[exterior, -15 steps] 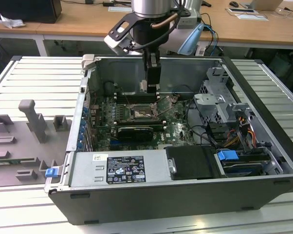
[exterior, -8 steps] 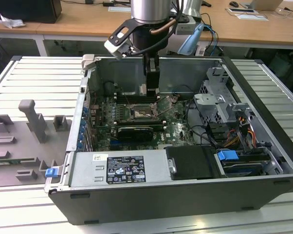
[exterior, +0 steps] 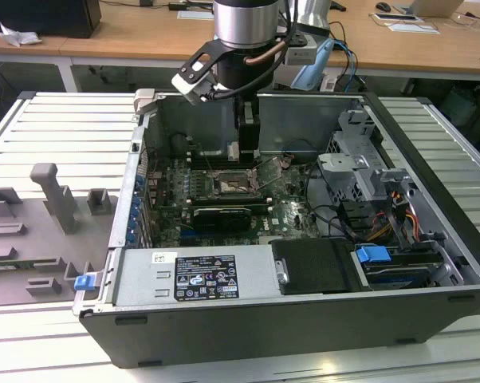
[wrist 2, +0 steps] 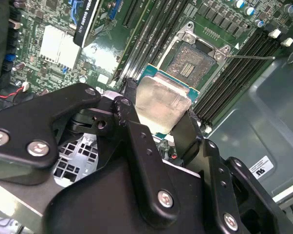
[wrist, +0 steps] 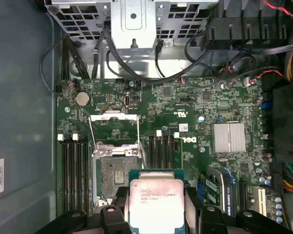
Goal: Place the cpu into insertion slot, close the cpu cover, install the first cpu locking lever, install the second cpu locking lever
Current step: 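Place the cpu into insertion slot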
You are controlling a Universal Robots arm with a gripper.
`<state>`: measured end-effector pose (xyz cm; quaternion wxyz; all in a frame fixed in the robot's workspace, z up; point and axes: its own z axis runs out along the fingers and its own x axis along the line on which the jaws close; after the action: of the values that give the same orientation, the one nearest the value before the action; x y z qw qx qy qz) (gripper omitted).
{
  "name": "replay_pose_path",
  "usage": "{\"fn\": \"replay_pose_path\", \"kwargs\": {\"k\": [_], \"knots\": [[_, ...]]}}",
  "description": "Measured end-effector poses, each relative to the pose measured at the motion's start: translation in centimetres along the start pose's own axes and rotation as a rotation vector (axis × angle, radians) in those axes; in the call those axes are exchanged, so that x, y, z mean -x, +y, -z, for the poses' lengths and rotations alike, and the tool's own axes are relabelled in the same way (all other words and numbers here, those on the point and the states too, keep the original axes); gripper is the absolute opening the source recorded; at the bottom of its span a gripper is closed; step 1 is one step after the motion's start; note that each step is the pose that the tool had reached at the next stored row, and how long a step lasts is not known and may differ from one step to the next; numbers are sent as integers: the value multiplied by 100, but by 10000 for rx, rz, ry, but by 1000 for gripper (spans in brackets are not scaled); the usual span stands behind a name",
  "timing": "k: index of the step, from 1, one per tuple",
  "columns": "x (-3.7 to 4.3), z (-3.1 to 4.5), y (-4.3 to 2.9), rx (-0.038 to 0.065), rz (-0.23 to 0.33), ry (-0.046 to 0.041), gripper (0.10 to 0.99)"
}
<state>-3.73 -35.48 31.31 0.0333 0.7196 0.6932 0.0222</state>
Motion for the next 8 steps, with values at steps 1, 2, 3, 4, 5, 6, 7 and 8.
{"fn": "replay_pose_path", "kwargs": {"k": [1,2,3,4,5,6,7,8], "knots": [[-3,-13,0,0,1,0,541],[-5,-26,-1,-1,2,-1,541],[-7,-49,-4,-1,1,-1,541],[-9,-77,-6,-1,1,-2,541],[-11,-99,-8,-1,0,-2,541],[-11,-111,-9,-1,1,-5,541],[-11,-120,-10,-1,1,-7,541],[-11,-131,-10,-1,2,-10,541]]}}
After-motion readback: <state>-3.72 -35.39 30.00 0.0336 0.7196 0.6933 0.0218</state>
